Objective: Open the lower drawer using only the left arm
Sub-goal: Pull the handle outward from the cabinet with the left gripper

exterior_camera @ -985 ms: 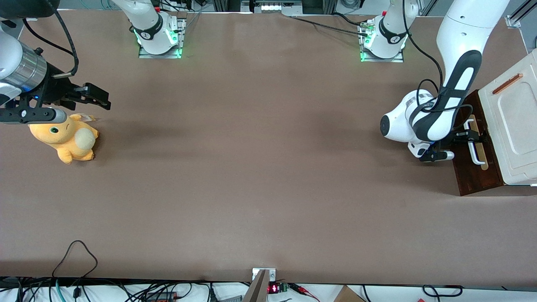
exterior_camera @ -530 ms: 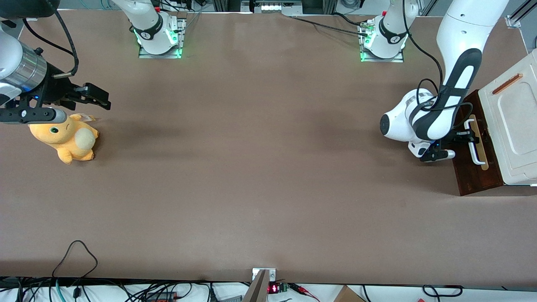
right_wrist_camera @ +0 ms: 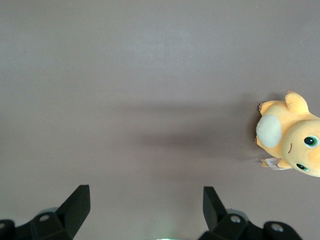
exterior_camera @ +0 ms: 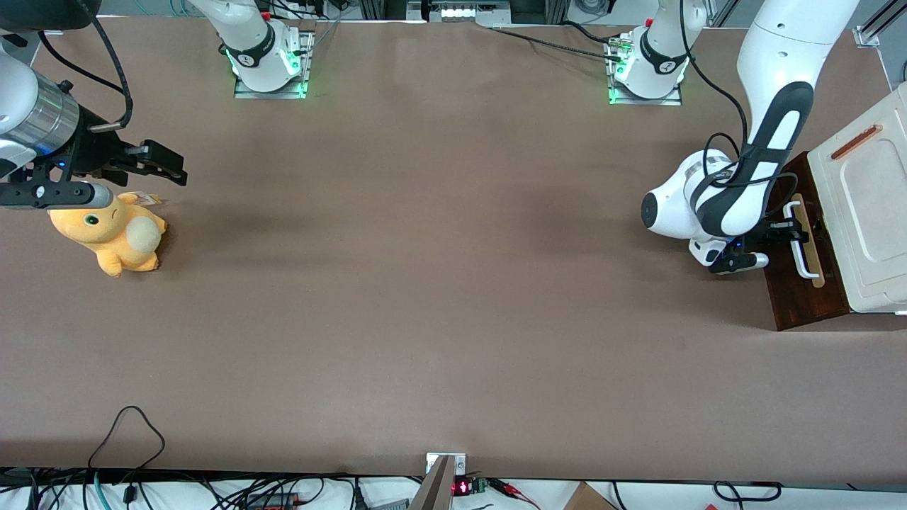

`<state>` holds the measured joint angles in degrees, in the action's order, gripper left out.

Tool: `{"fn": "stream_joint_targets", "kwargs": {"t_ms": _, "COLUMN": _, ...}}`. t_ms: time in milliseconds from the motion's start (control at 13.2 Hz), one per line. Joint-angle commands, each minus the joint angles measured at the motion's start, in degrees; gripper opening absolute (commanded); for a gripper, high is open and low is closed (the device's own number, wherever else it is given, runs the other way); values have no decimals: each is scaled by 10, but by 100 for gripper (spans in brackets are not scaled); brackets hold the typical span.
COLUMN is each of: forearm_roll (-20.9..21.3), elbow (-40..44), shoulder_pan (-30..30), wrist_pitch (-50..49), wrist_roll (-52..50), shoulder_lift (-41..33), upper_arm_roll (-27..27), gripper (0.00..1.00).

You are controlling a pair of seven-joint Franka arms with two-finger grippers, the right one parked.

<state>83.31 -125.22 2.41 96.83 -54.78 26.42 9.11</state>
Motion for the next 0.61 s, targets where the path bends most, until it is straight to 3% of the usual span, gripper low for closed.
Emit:
{"fn": "stream_joint_targets", "kwargs": {"t_ms": 0, "forearm_roll": -23, "elbow": -6, "shoulder_pan": -23, "wrist_pitch": 6, "wrist_roll": 20, "shoulder_lift": -13, "upper_arm_roll": 7, "gripper": 0}}
{"fn": "stream_joint_targets", "kwargs": {"t_ms": 530, "forearm_roll": -71, "elbow": 11, "shoulder_pan": -38, "wrist_pitch": 10, "wrist_roll": 39, "shoulder_lift": -15, "upper_arm_roll": 61, "gripper": 1}}
